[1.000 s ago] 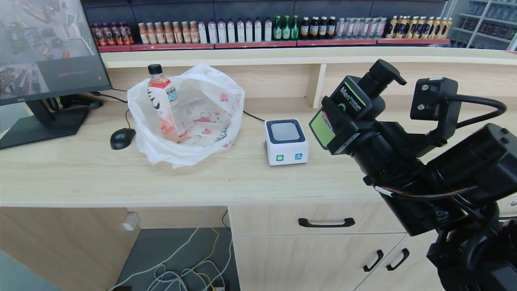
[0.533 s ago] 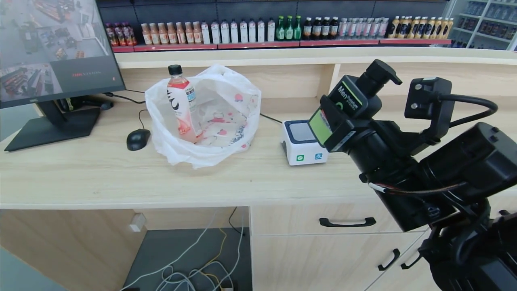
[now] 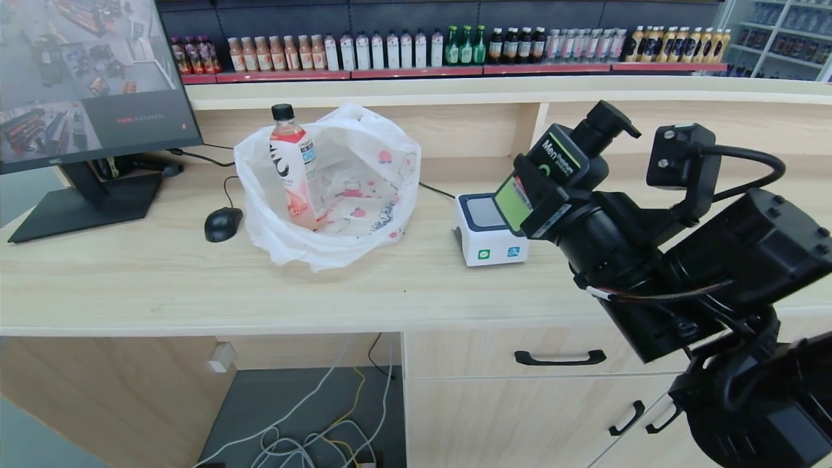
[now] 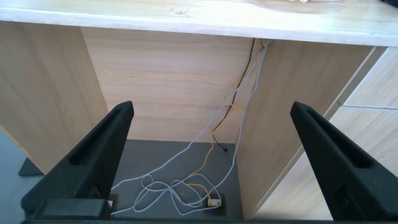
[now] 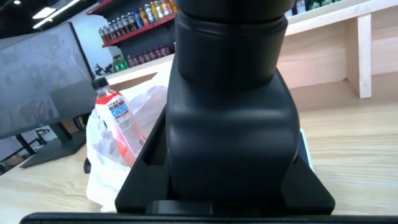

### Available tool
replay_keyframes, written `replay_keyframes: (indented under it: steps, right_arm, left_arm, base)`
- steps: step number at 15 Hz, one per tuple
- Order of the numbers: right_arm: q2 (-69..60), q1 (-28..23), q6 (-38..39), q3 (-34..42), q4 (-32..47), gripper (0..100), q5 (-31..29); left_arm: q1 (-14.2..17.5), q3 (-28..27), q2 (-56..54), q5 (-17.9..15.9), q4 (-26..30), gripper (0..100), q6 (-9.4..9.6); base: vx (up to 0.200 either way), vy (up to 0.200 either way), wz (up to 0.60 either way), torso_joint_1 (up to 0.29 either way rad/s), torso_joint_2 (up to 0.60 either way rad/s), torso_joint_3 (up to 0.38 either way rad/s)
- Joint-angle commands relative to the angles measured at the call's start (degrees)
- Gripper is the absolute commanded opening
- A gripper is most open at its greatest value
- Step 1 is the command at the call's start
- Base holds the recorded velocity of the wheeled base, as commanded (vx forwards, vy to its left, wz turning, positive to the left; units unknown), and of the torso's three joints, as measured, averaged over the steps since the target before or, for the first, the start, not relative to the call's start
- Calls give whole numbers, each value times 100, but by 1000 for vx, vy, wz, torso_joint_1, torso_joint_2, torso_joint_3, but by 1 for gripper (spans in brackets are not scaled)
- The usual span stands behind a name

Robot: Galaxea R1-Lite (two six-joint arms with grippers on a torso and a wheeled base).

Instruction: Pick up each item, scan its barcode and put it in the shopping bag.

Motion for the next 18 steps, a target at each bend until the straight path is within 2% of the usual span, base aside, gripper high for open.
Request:
replay_keyframes:
  steps: [1, 5, 9, 11, 13, 18]
  right_arm:
    - [10, -63, 298, -347, 317, 0, -60]
    - [195, -414, 1247, -1296, 1240, 0, -78]
    - [749, -669, 2223, -2360, 1803, 0, -174]
    - [968, -748, 2478, -2676, 1917, 0, -227]
    - [1285, -801, 2732, -2922, 1952, 0, -280]
    - [1522, -1012, 3084, -2931, 1961, 0, -289]
  left_arm:
    - [-9, 0, -1, 0, 0, 100, -1]
    - [0, 0, -1, 0, 0, 100, -1]
    - [0, 0, -1, 0, 0, 100, -1]
    - [0, 0, -1, 0, 0, 100, -1]
    - [0, 0, -1, 0, 0, 100, -1]
    - [0, 0, -1, 0, 0, 100, -1]
  base:
    - [0, 0, 0, 0, 0, 0]
    - [0, 0, 0, 0, 0, 0]
    - [0, 0, 0, 0, 0, 0]
    - [0, 0, 0, 0, 0, 0]
    - [0, 0, 0, 0, 0, 0]
    - [0, 0, 0, 0, 0, 0]
